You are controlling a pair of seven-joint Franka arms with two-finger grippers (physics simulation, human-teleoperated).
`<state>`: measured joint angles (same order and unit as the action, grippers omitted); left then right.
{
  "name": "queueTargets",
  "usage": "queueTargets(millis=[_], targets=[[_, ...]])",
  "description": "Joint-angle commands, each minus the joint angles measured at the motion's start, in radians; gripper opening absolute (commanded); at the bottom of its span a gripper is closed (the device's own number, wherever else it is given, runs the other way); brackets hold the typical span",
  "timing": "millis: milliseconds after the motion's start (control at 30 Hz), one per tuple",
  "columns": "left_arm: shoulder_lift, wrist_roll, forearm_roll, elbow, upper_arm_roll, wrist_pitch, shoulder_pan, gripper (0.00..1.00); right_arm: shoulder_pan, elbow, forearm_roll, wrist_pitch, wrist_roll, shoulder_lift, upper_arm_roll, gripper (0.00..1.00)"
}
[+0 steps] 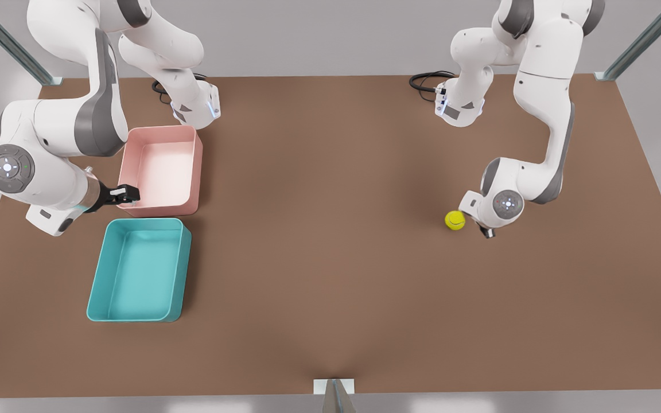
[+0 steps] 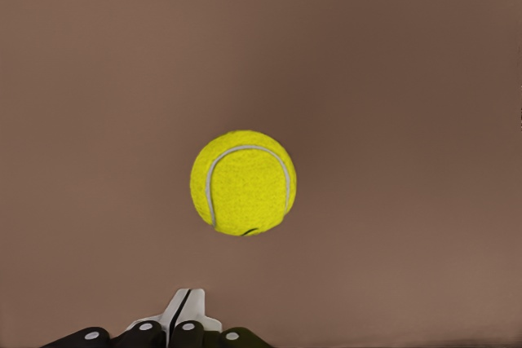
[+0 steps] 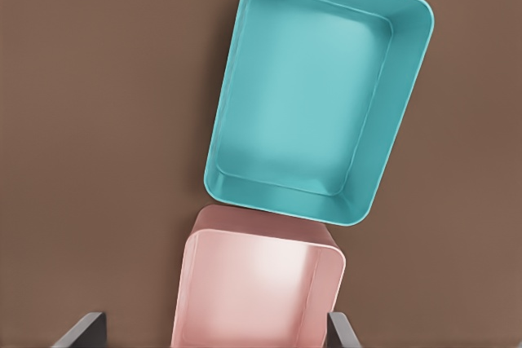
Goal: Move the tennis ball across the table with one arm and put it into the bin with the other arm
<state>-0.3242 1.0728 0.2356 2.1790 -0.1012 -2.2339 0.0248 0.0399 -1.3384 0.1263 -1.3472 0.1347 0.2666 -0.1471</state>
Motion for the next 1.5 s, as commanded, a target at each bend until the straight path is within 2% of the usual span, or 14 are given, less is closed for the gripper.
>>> queueTargets(millis=[0,567,700,1100,1467], targets=[[0.001,0.510,-0.001,0.016,0.000,-0.085,-0.002,0.21,0.000,-0.002,0.000,0.002,0.009,-0.001,0.000,1.00],[-0.024,0.269,-0.002,0.087,0.009,-0.230,-0.017,0.21,0.000,-0.005,0.000,0.010,0.009,0.000,0.000,1.00],[-0.016,0.268,-0.002,0.163,0.025,-0.313,-0.023,0.21,-0.002,-0.011,0.000,0.011,0.009,0.000,0.000,1.00],[0.008,0.210,-0.018,0.177,0.029,-0.372,-0.022,0.21,-0.008,-0.013,0.001,0.016,0.009,0.002,0.000,1.00],[0.007,0.208,-0.018,0.216,0.029,-0.340,-0.008,0.21,-0.014,-0.018,0.003,0.017,0.008,0.003,-0.002,1.00]])
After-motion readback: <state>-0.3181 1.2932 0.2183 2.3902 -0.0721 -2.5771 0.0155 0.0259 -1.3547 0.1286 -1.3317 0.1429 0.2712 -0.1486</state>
